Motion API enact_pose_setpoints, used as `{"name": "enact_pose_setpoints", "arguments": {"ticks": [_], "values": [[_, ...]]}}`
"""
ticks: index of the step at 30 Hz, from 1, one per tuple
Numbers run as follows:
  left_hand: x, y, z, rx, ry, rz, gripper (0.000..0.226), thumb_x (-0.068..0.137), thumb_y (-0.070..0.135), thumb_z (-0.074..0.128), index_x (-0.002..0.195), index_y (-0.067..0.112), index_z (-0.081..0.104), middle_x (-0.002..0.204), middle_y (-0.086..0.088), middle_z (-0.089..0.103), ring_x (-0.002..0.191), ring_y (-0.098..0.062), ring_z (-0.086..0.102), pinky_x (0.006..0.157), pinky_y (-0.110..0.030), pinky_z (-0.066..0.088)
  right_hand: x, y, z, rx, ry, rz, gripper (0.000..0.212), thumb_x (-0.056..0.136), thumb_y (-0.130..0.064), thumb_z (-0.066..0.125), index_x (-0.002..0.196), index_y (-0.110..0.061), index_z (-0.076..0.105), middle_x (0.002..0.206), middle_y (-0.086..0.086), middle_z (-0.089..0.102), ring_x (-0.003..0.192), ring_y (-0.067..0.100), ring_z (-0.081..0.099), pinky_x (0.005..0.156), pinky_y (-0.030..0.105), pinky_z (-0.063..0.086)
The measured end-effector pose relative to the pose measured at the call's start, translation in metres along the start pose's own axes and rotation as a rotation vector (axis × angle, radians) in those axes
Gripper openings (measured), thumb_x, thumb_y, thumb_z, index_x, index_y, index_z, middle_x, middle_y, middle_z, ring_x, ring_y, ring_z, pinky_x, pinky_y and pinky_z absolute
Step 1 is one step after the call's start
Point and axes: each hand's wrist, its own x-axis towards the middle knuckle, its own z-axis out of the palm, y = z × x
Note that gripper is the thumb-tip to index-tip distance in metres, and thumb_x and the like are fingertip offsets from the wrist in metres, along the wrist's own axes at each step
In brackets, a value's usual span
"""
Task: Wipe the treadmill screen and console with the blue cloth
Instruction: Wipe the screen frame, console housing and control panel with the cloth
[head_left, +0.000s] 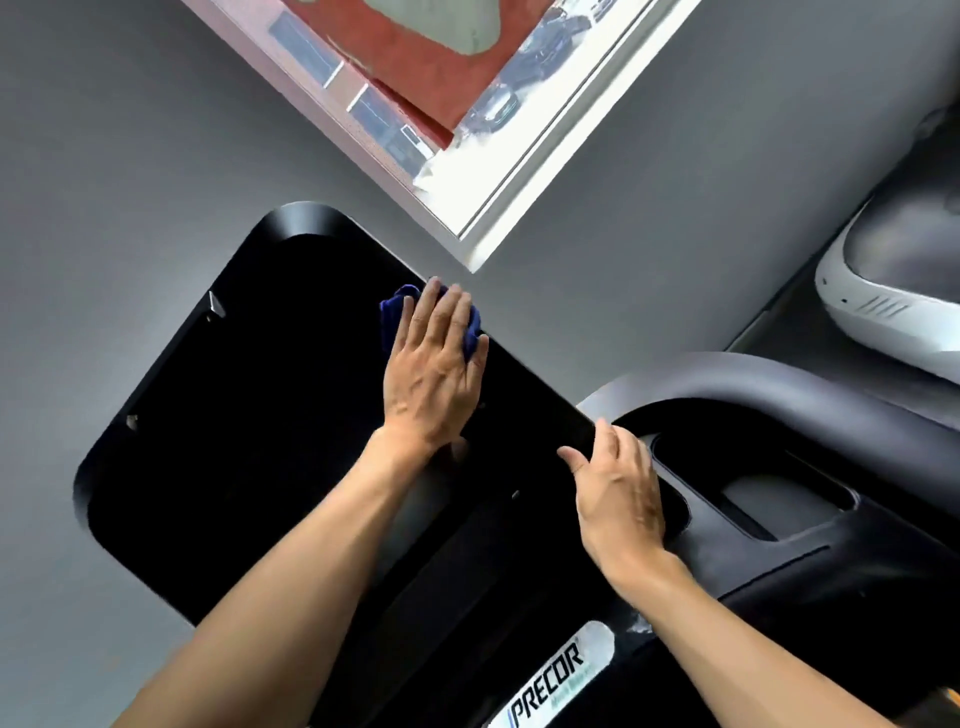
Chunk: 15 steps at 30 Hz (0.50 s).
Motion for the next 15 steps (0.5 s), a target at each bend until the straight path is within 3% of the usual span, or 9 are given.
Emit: {"name": "enact_pose_setpoints", "arguments": {"ticks": [2,4,6,8,11,15], "values": [[0.021,-0.006,-0.004,0.081,-0.073,0.168,0.041,0.103,0.036,0.046,0.119,0.005,0.067,0.122,-0.013,0.067,0.128,-0.033,0.055,0.124,-0.045,0.024,-0.001,-0.003,0.001,-0.047,0.066,0.029,0.056,0.085,-0.044,0.062,0.110,0.006,0.061,0.098,0.023,0.065,0.089,0.043,0.063,0.073,0.047,0.055],[0.044,0.000,-0.008,0.164,-0.250,0.249,0.042,0.100,0.040,0.042,0.094,0.009,0.069,0.098,-0.012,0.069,0.106,-0.034,0.063,0.116,-0.042,0.034,-0.001,-0.005,0.001,-0.083,0.101,0.050,0.057,0.084,-0.047,0.062,0.106,0.005,0.061,0.094,0.021,0.064,0.086,0.040,0.063,0.070,0.045,0.055],[0.055,0.016,-0.009,0.220,-0.423,0.304,0.050,0.097,0.046,0.035,0.082,0.010,0.066,0.086,-0.013,0.069,0.092,-0.036,0.063,0.102,-0.043,0.043,0.000,-0.002,0.001,-0.082,0.055,0.087,0.063,0.085,-0.054,0.057,0.107,0.005,0.061,0.096,0.021,0.064,0.088,0.040,0.063,0.072,0.045,0.055],[0.049,0.034,-0.006,0.219,-0.508,0.385,0.053,0.093,0.052,0.034,0.084,0.010,0.065,0.086,-0.012,0.068,0.089,-0.035,0.063,0.097,-0.041,0.044,0.000,0.004,-0.004,-0.061,-0.024,0.091,0.072,0.087,-0.064,0.043,0.105,0.003,0.060,0.097,0.021,0.063,0.091,0.040,0.062,0.076,0.046,0.053],[0.023,0.060,-0.004,0.179,-0.563,0.541,0.060,0.087,0.064,0.037,0.102,0.011,0.061,0.099,-0.007,0.064,0.099,-0.031,0.058,0.107,-0.039,0.038,0.005,0.020,-0.020,-0.052,-0.230,0.087,0.092,0.076,-0.081,0.026,0.120,-0.004,0.052,0.116,0.016,0.058,0.111,0.036,0.056,0.093,0.043,0.045],[0.024,0.056,-0.009,0.137,-0.624,0.688,0.081,0.085,0.079,0.036,0.126,0.011,0.053,0.117,-0.005,0.061,0.115,-0.028,0.055,0.116,-0.039,0.030,0.011,0.047,-0.042,0.004,-0.533,-0.044,0.122,0.065,-0.078,0.068,0.154,-0.008,0.020,0.152,0.010,0.035,0.140,0.028,0.035,0.115,0.034,0.031]]}}
